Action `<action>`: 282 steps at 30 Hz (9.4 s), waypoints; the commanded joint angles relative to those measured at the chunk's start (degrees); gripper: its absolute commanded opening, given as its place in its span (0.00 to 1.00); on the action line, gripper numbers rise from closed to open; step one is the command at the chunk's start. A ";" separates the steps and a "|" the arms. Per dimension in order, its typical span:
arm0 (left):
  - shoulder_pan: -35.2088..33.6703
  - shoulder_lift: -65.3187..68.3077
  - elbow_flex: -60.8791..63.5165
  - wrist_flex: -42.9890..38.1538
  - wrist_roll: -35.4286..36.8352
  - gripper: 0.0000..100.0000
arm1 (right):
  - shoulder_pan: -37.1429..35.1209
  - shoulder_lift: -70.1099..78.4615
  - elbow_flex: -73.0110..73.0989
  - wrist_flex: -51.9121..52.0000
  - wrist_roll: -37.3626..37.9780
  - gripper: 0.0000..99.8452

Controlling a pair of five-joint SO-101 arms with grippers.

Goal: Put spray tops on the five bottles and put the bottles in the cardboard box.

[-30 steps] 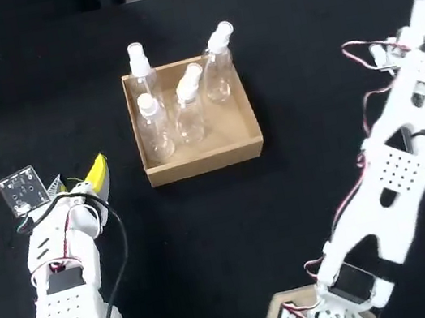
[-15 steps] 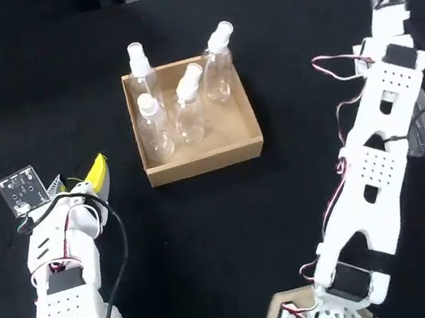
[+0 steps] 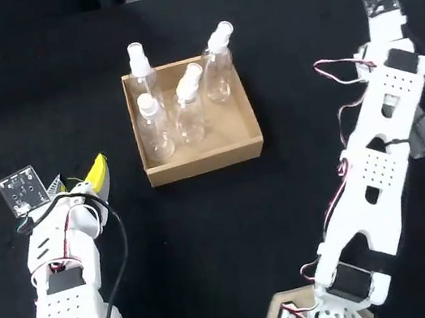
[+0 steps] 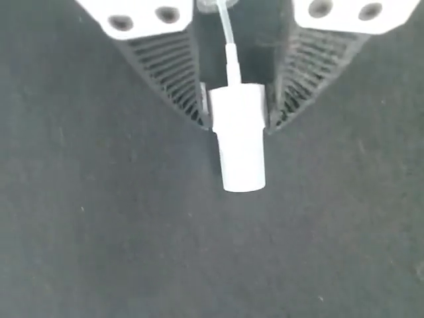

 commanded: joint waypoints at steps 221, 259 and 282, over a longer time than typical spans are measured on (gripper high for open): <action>0.40 -0.88 -0.57 -0.79 -0.62 0.29 | 20.66 -170.51 179.65 -70.51 -21.89 0.01; 0.40 -0.88 -0.57 -0.79 -0.62 0.29 | 19.08 -171.12 169.10 -47.30 -21.71 0.16; 0.40 -0.88 -0.57 -0.79 -0.62 0.29 | 15.65 -115.56 129.80 -23.91 -21.36 0.27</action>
